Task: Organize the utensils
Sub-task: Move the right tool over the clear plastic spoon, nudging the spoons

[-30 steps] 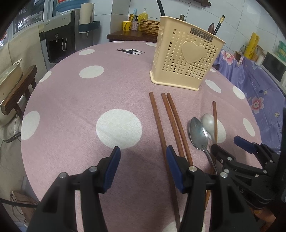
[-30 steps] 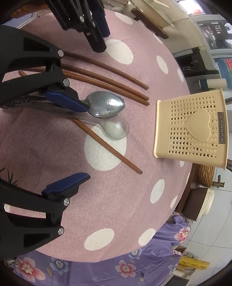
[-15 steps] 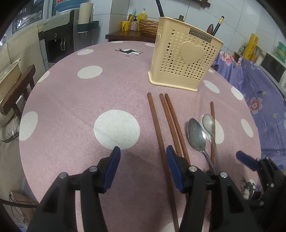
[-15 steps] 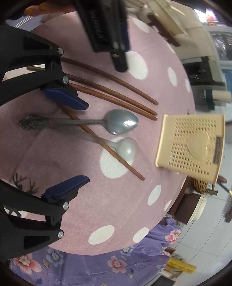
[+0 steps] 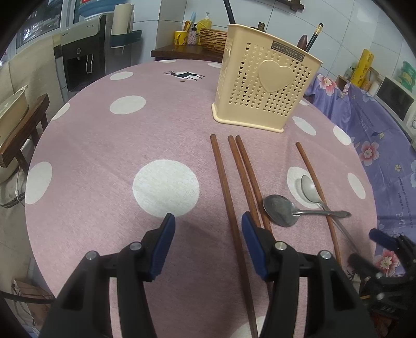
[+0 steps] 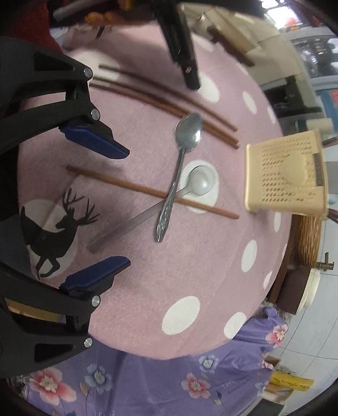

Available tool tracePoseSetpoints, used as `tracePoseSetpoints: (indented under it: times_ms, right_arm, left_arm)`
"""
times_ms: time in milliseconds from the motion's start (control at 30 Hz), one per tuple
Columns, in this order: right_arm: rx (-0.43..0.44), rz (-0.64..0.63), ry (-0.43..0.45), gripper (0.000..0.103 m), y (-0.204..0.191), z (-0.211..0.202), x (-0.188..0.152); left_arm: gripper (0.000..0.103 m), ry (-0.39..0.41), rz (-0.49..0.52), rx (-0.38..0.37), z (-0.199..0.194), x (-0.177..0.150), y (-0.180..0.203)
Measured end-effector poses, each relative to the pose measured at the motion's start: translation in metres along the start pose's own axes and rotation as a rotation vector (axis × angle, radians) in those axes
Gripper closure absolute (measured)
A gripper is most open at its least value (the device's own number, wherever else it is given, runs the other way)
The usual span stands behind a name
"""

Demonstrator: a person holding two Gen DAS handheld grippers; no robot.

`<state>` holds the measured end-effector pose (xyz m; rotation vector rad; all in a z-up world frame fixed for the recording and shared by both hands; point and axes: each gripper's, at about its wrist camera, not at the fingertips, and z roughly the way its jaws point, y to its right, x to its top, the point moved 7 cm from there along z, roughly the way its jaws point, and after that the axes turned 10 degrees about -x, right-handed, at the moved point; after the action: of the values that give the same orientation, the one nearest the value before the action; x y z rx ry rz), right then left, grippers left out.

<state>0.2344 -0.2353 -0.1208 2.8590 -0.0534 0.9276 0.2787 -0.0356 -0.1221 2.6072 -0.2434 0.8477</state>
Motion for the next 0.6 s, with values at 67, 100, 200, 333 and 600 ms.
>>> tracePoseSetpoints:
  times_ms: [67,100,200,333,600]
  right_arm:
    - [-0.001,0.052,0.044,0.026,0.011,-0.005,0.01]
    - [-0.009,0.066,0.057,0.028,0.015,-0.004,0.015]
    - [-0.026,0.086,0.079,0.038,0.022,0.008,0.033]
    - [-0.075,0.018,0.072,0.045,0.024,0.034,0.051]
    - [-0.064,-0.19,-0.071,0.043,0.017,0.059,0.049]
  left_arm:
    - [0.049,0.0,-0.003,0.003,0.0,0.0,-0.001]
    - [0.049,0.001,-0.004,0.003,0.0,0.0,-0.001]
    - [0.049,0.0,0.0,0.005,-0.001,0.0,0.0]
    - [0.049,0.0,0.003,0.004,-0.002,0.0,0.001]
    - [0.049,-0.007,-0.002,-0.005,0.0,-0.004,0.002]
